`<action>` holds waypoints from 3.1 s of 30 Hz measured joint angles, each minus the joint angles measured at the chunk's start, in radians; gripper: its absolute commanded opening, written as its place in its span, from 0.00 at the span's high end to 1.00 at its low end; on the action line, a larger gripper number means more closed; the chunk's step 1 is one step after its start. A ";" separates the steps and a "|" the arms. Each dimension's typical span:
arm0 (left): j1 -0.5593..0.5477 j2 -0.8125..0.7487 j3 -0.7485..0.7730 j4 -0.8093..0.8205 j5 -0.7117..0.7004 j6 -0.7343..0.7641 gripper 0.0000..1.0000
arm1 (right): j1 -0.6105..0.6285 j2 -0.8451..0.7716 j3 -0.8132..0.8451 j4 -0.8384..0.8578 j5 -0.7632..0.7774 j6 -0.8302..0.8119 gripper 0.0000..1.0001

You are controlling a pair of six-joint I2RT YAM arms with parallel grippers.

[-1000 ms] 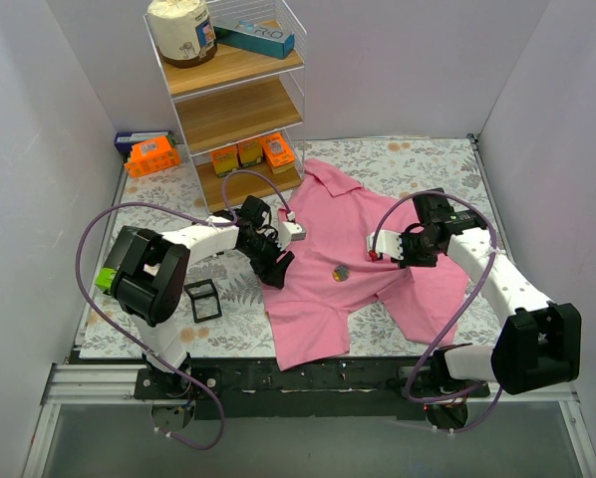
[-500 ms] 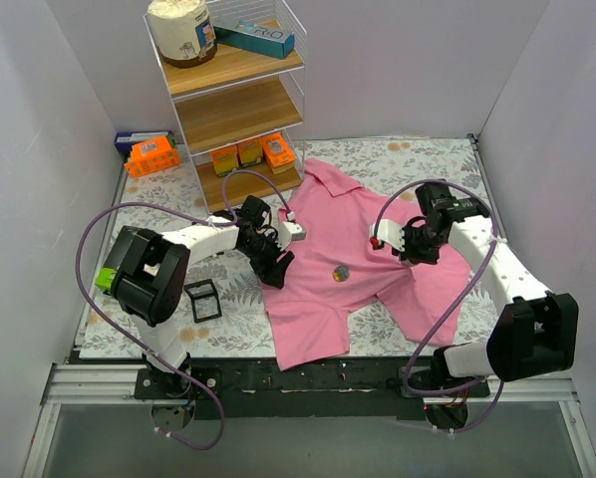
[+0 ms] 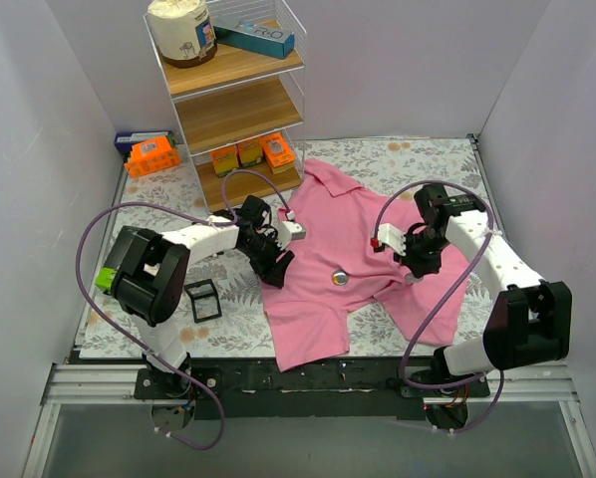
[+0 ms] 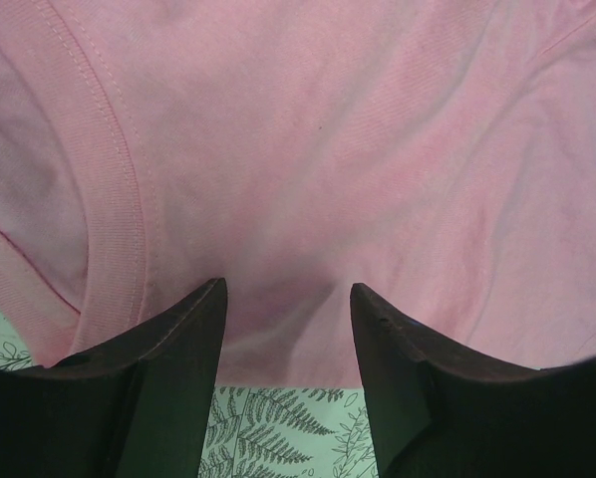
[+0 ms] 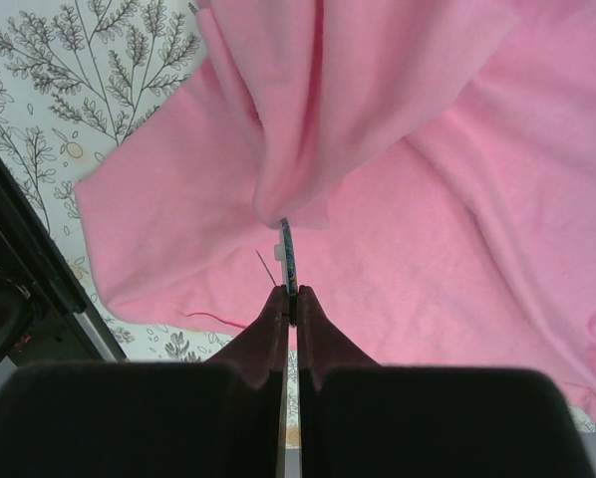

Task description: Remove the brooch from the garment

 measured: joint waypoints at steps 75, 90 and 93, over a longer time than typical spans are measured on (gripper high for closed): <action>-0.003 -0.103 0.298 0.723 0.546 -0.618 1.00 | 0.089 0.133 0.482 0.428 -0.763 0.728 0.99; -0.007 -0.103 0.298 0.724 0.546 -0.631 1.00 | 0.094 0.111 0.471 0.441 -0.703 0.718 0.59; -0.011 -0.103 0.297 0.739 0.546 -0.638 1.00 | 0.094 0.087 0.457 0.442 -0.693 0.698 0.55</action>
